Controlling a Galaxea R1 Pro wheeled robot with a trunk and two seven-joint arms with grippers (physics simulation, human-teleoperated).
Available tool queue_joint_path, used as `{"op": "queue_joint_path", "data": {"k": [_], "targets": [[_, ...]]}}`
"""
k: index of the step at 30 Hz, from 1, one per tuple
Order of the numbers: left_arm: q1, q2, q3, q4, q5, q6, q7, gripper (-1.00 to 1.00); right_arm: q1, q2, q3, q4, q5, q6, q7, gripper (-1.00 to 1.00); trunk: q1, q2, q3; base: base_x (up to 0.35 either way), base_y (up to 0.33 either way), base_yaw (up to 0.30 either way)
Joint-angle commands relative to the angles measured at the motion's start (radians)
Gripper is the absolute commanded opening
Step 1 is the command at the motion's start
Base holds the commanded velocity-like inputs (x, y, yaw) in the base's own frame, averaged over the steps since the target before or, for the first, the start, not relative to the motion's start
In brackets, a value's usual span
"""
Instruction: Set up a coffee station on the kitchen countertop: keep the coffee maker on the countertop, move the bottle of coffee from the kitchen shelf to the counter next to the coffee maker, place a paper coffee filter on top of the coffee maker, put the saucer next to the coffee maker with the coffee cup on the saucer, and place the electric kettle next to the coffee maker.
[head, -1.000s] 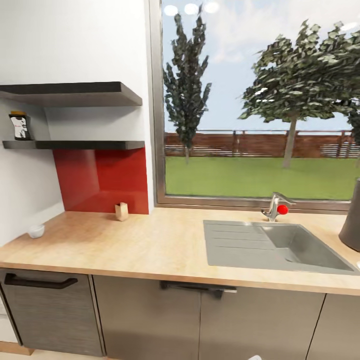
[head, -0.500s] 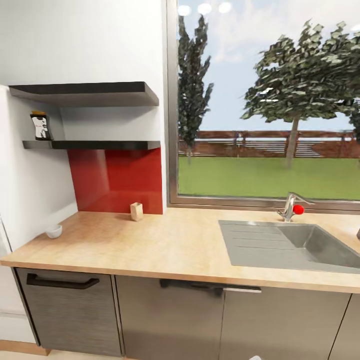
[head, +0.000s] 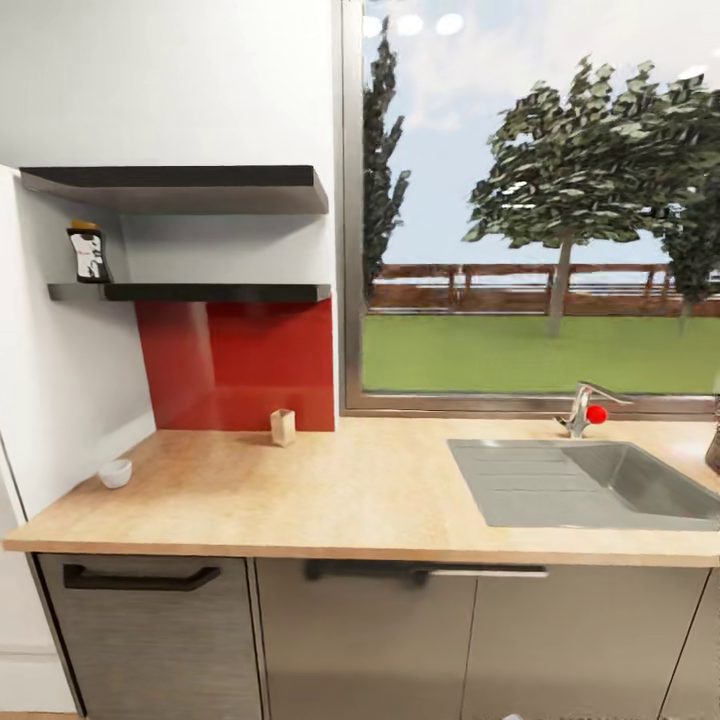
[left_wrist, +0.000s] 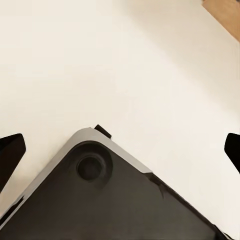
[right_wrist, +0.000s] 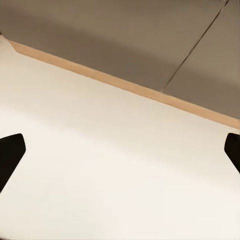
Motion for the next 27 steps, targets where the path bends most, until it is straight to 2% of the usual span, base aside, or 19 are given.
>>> {"op": "queue_joint_path", "data": {"k": [1, 12, 14, 15, 16, 20, 21, 23, 27], "targets": [[0.0, -0.001, 0.008, -0.002, 0.0, 0.0, -0.005, 1.0, -0.001, 0.001, 0.006, 0.004, -0.011, -0.006, 0.005, 1.0, 0.0, -0.001, -0.001, 0.0, 0.342, -0.119], [0.001, -0.003, 0.007, -0.002, 0.0, -0.001, -0.005, 1.0, -0.001, 0.0, 0.005, 0.004, -0.011, -0.004, 0.005, 1.0, 0.0, -0.001, 0.001, 0.0, 0.342, -0.025], [0.0, -0.003, 0.007, -0.002, 0.0, -0.001, -0.005, 1.0, -0.001, 0.002, 0.006, 0.004, -0.011, 0.015, 0.0, 1.0, 0.0, -0.001, 0.001, 0.0, 0.342, -0.001], [0.001, -0.003, 0.007, -0.002, 0.0, -0.001, -0.005, 1.0, -0.001, 0.003, 0.006, 0.004, -0.011, 0.041, -0.002, 1.0, 0.0, -0.001, 0.001, 0.0, 0.342, 0.0], [0.001, -0.003, 0.007, -0.002, 0.0, 0.0, -0.005, 1.0, -0.001, 0.008, 0.006, 0.004, -0.01, 0.135, -0.006, 1.0, 0.0, -0.001, 0.001, 0.0, 0.342, 0.0], [0.001, -0.003, 0.007, -0.002, 0.0, 0.0, -0.005, 1.0, 0.0, 0.015, 0.006, 0.004, 0.007, 0.257, 0.001, 1.0, 0.0, -0.001, 0.001, 0.0, 0.342, 0.0], [0.001, -0.003, 0.007, -0.002, 0.0, 0.0, -0.005, 1.0, 0.002, 0.018, 0.006, 0.004, 0.019, 0.326, 0.011, 1.0, 0.0, -0.001, 0.001, 0.0, 0.342, 0.0], [0.001, -0.003, 0.007, -0.002, 0.0, 0.0, -0.005, 1.0, 0.009, 0.022, 0.007, 0.004, 0.034, 0.386, 0.031, 1.0, 0.0, -0.001, 0.001, 0.0, 0.342, 0.0], [0.001, -0.003, 0.007, -0.002, 0.0, 0.0, -0.005, 1.0, 0.025, 0.027, 0.006, 0.004, 0.062, 0.453, 0.078, 1.0, 0.0, -0.001, 0.001, 0.0, 0.341, 0.0]]}}
